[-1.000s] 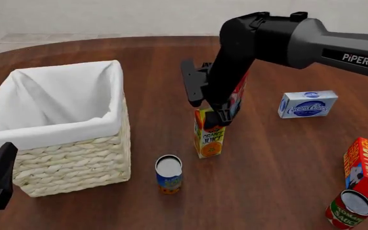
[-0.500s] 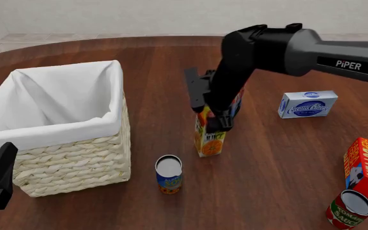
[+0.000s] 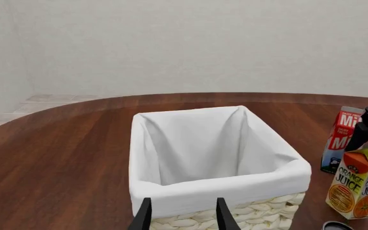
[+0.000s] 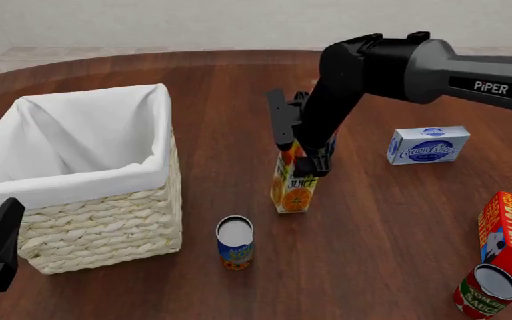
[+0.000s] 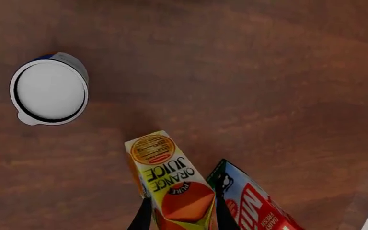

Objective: Pick up the orange juice, and put it in the basket.

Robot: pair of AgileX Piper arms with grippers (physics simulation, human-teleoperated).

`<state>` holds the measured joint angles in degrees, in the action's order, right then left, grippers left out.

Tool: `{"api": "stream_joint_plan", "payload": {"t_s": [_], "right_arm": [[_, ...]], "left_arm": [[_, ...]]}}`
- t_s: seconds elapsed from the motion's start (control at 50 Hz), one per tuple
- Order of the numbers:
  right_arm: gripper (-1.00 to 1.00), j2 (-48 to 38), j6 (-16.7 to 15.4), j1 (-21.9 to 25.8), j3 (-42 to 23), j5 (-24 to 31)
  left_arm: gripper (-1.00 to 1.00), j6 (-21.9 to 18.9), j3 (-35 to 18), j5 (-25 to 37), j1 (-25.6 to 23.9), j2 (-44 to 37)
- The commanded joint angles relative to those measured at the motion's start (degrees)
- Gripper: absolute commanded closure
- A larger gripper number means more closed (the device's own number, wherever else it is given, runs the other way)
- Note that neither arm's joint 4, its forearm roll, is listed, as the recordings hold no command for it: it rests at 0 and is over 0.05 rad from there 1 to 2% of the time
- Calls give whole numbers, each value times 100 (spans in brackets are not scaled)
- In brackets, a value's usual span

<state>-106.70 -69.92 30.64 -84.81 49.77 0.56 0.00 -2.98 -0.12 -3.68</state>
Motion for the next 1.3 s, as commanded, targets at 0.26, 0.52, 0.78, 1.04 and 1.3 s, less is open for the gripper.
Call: {"api": "stream_joint_plan", "payload": {"t_s": [0.26, 0.52, 0.78, 1.04, 1.3], "right_arm": [[100, 131, -168, 316, 410, -2], [100, 344, -192, 397, -156, 706], [100, 373, -558, 316, -1568, 1856], [100, 204, -1159, 164, -2749, 2011], [100, 287, -1424, 743, -3443, 2012]], "left_arm": [[-100, -7, 0, 0, 0, 0], [-100, -25, 0, -10, 10, -16], [-100, -60, 0, -6, 4, -7], [-100, -122, 0, -43, -29, -57], [-100, -154, 0, -27, -29, -31]]}}
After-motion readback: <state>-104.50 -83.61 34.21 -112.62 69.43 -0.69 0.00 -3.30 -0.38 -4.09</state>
